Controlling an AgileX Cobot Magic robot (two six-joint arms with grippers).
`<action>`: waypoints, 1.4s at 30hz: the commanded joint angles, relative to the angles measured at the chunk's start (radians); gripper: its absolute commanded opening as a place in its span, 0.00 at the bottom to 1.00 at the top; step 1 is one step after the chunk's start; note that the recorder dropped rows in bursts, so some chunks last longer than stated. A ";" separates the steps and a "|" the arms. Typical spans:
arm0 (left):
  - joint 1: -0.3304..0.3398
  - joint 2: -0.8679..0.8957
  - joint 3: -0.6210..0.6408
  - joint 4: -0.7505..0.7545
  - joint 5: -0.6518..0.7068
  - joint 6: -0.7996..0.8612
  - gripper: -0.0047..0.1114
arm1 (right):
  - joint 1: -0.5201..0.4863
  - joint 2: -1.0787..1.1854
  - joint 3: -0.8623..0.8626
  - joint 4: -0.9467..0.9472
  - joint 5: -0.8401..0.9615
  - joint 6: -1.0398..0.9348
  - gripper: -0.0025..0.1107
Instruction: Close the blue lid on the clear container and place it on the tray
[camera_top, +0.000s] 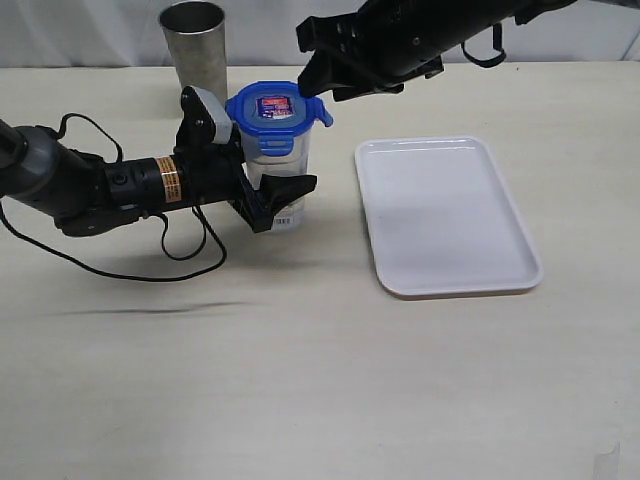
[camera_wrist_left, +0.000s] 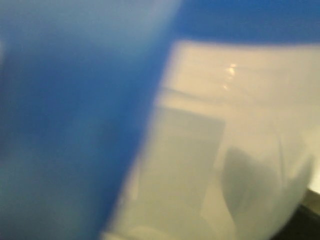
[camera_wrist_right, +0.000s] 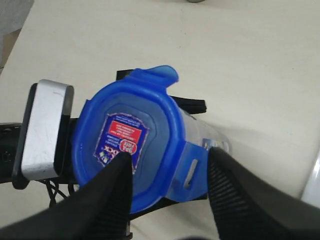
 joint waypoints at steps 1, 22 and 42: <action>-0.002 0.002 0.005 0.014 0.053 0.004 0.04 | 0.001 0.006 0.000 -0.034 0.009 0.032 0.42; -0.002 0.002 0.005 0.014 0.053 0.002 0.04 | 0.001 0.114 0.000 0.090 0.044 -0.054 0.29; -0.002 0.002 0.005 0.016 0.049 0.001 0.04 | 0.001 0.247 0.002 0.268 0.184 -0.226 0.37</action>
